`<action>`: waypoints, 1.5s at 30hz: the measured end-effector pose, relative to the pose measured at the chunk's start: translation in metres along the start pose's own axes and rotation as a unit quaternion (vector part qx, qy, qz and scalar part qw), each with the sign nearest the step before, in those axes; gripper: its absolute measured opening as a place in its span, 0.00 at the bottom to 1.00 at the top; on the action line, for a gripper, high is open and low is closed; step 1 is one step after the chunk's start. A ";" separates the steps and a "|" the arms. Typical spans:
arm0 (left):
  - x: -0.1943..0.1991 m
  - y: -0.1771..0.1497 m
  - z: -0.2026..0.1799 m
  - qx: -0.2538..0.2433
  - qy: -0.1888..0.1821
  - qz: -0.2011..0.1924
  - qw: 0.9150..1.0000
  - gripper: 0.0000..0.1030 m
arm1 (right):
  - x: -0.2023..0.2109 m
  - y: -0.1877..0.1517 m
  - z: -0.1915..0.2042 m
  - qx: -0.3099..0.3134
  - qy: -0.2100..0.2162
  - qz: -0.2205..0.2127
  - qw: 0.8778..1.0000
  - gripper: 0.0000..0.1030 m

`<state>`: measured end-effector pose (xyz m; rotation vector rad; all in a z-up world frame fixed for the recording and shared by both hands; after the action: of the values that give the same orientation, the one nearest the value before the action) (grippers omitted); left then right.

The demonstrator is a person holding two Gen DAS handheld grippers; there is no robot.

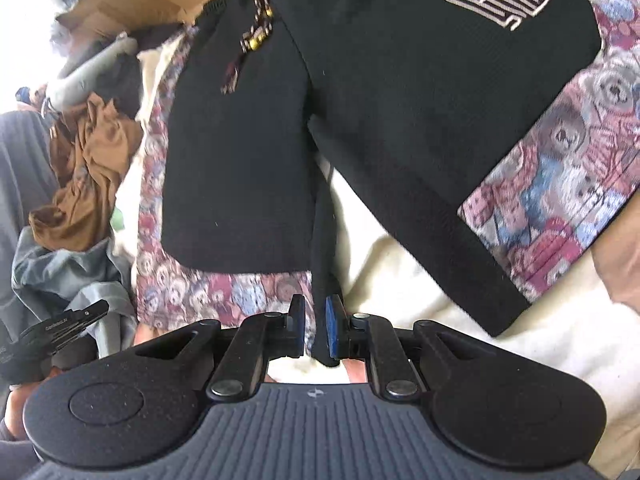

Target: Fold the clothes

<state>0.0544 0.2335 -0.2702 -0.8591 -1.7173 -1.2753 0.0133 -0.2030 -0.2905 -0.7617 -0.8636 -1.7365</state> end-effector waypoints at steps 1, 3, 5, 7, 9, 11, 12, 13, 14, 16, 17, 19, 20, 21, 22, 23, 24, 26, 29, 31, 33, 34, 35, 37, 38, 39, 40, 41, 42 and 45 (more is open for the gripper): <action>-0.002 0.003 -0.005 -0.008 -0.001 -0.004 1.000 0.08 | 0.001 0.001 0.000 -0.001 0.000 -0.003 1.000 0.10; -0.008 0.009 -0.014 -0.017 -0.004 -0.008 1.000 0.08 | 0.001 0.003 0.001 -0.002 0.002 -0.009 1.000 0.10; -0.016 0.014 -0.022 -0.019 -0.013 -0.009 1.000 0.08 | -0.001 0.004 0.003 -0.001 0.006 -0.011 1.000 0.10; -0.025 0.017 -0.031 -0.023 -0.022 -0.009 0.999 0.08 | -0.005 0.004 0.006 0.003 0.010 -0.013 1.000 0.10; -0.035 0.018 -0.038 -0.027 -0.031 -0.008 0.999 0.08 | -0.012 0.004 0.008 0.005 0.006 -0.013 1.000 0.10; -0.051 0.019 -0.045 -0.039 -0.033 0.000 0.999 0.08 | -0.021 0.002 0.009 0.003 0.002 -0.008 1.000 0.10; -0.059 0.019 -0.047 -0.045 -0.029 0.006 0.999 0.08 | -0.026 0.000 0.009 0.002 0.000 -0.005 1.000 0.10; -0.066 0.018 -0.047 -0.049 -0.023 0.013 0.998 0.09 | -0.031 -0.001 0.009 0.002 -0.005 -0.001 1.000 0.10; -0.072 0.018 -0.045 -0.047 -0.012 0.022 0.999 0.09 | -0.035 -0.003 0.009 0.005 -0.013 0.003 1.000 0.11; -0.081 0.018 -0.038 -0.029 0.016 0.038 0.999 0.10 | -0.040 -0.007 0.010 0.018 -0.033 0.014 0.999 0.11; -0.085 0.018 -0.034 -0.019 0.027 0.046 0.998 0.10 | -0.042 -0.008 0.012 0.026 -0.043 0.019 0.999 0.11; -0.089 0.019 -0.025 0.003 0.042 0.063 0.997 0.09 | -0.041 -0.010 0.014 0.031 -0.049 0.022 0.998 0.10; -0.088 0.019 -0.023 0.006 0.045 0.069 0.997 0.09 | -0.040 -0.011 0.014 0.030 -0.050 0.024 0.998 0.10; -0.087 0.018 -0.021 0.006 0.048 0.072 0.996 0.09 | -0.038 -0.012 0.015 0.029 -0.052 0.024 0.998 0.10; -0.084 0.019 -0.020 0.003 0.053 0.074 0.996 0.09 | -0.034 -0.011 0.015 0.029 -0.052 0.022 0.998 0.10; -0.079 0.019 -0.020 -0.001 0.058 0.074 0.996 0.09 | -0.028 -0.010 0.017 0.030 -0.050 0.017 0.998 0.10; -0.072 0.021 -0.019 -0.001 0.059 0.071 0.996 0.09 | -0.023 -0.009 0.018 0.031 -0.049 0.012 0.998 0.10; -0.055 0.025 -0.019 0.005 0.054 0.064 0.996 0.09 | -0.010 -0.005 0.022 0.035 -0.045 0.000 0.998 0.11; -0.028 0.033 -0.020 0.011 0.041 0.054 0.998 0.16 | 0.012 0.003 0.029 0.043 -0.044 -0.023 0.998 0.12; -0.010 0.041 -0.024 0.009 0.037 0.048 0.998 0.37 | 0.029 0.009 0.034 0.049 -0.046 -0.039 0.997 0.29; 0.011 0.050 -0.028 0.008 0.043 0.037 0.998 0.60 | 0.050 0.015 0.038 0.054 -0.047 -0.055 0.996 0.39; 0.022 0.055 -0.030 0.008 0.045 0.031 0.998 0.66 | 0.061 0.019 0.041 0.058 -0.046 -0.062 0.995 0.40; 0.033 0.060 -0.032 0.006 0.041 0.026 0.999 0.67 | 0.072 0.023 0.045 0.062 -0.043 -0.068 0.995 0.43; 0.055 0.070 -0.036 -0.002 0.030 0.016 0.999 0.72 | 0.093 0.031 0.053 0.075 -0.042 -0.081 0.993 0.48; 0.066 0.075 -0.039 -0.006 0.026 0.010 1.000 0.75 | 0.104 0.035 0.057 0.079 -0.047 -0.087 0.992 0.50; 0.077 0.079 -0.041 -0.011 0.021 0.003 1.000 0.78 | 0.114 0.039 0.061 0.084 -0.052 -0.093 0.991 0.52; 0.088 0.084 -0.043 -0.016 0.017 -0.003 1.000 0.79 | 0.125 0.043 0.064 0.087 -0.056 -0.098 0.990 0.53; 0.100 0.088 -0.045 -0.019 0.013 -0.009 1.000 0.80 | 0.135 0.047 0.068 0.086 -0.061 -0.101 0.989 0.53; 0.112 0.091 -0.045 -0.020 0.010 -0.015 1.000 0.82 | 0.146 0.050 0.071 0.085 -0.067 -0.104 0.989 0.53; 0.146 0.100 -0.044 -0.016 -0.001 -0.032 0.999 0.85 | 0.178 0.057 0.082 0.090 -0.080 -0.121 0.985 0.58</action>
<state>0.0872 0.2244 -0.0912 -0.8310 -1.7421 -1.3476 0.0236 -0.2377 -0.0895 -0.7049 -1.2473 -1.7948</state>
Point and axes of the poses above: each gripper's, at about its wrist camera, not at the fingertips, and x roughly against the way its jaws point, z to its left, y to its top, the point moved 3 cm from there along -x, roughly the way its jaws point, and after that the axes turned 7 degrees about x, right-handed, at the moved point
